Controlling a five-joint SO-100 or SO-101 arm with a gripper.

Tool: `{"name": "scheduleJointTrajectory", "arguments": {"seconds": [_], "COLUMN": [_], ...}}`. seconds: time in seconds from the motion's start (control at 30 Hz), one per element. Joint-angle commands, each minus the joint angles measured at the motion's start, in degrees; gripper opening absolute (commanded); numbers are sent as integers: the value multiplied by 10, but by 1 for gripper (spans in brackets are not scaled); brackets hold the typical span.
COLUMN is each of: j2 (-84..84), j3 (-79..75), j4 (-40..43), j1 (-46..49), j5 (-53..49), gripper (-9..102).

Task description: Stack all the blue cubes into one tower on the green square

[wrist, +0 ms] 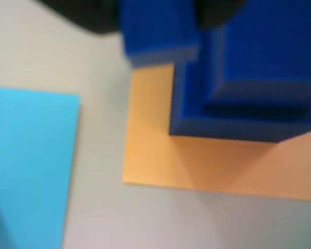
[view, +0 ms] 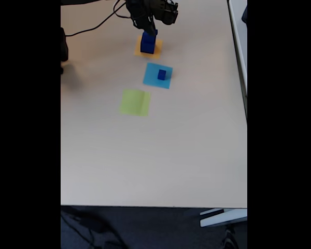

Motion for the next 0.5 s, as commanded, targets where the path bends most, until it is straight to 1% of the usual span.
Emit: {"name": "scheduleJointTrajectory", "arguments": {"seconds": [0.0, 0.2, 0.33, 0.47], "j2": [46, 36, 22, 5], "j3": [-31, -15, -15, -15], "j4": [13, 14, 11, -2], "j1": [-19, -47, -57, -58], "j5": [46, 96, 108, 98], "gripper": [0, 0, 0, 0]}}
